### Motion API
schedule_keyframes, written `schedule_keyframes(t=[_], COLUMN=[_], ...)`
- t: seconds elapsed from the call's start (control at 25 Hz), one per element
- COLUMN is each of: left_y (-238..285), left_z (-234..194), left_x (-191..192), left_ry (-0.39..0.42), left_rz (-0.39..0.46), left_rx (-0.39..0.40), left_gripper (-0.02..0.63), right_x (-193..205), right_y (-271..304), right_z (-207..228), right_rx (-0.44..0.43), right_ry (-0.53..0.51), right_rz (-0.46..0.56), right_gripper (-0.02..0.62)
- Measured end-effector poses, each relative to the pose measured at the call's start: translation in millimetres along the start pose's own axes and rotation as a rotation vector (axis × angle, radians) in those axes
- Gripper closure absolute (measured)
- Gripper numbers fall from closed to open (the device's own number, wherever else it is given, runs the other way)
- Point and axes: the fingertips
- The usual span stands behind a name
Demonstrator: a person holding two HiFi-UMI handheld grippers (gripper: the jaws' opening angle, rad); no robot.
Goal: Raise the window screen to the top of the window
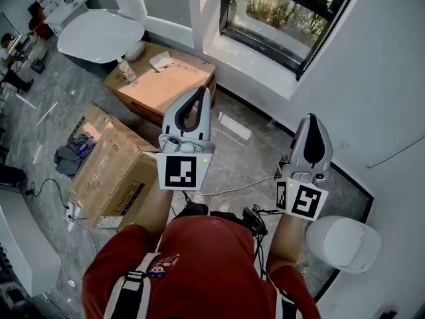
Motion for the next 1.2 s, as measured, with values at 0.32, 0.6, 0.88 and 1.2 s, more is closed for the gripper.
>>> schedule_keyframes(t=[0.32,0.6,0.88,1.2], left_y=[-6,-16,-14,0], left_z=[15,33,43,36], left_x=[3,5,6,14], left_ry=[0.007,0.004,0.024,0.017], left_rz=[-0.022,-0.016,-0.006,0.013], left_rx=[0.017,-0.008,-0.028,-0.029], left_gripper=[0.601,0.601,0.601,0.601], right_x=[3,-1,17,28], right_y=[-9,-24,-31,-18], right_z=[7,24,38,37], right_rx=[0.007,0.007,0.000,-0.003], right_ry=[0.035,0.009,0.028,0.011], right_rz=[0.006,0.021,-0.002,-0.001], right_gripper=[0.586,0.586,0.586,0.586])
Point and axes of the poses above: the fingertips, and each gripper's own axes: y forward along the fingers, z to its right, x out of its underside, and after that the axes turned 13 degrees about -y, right-handed
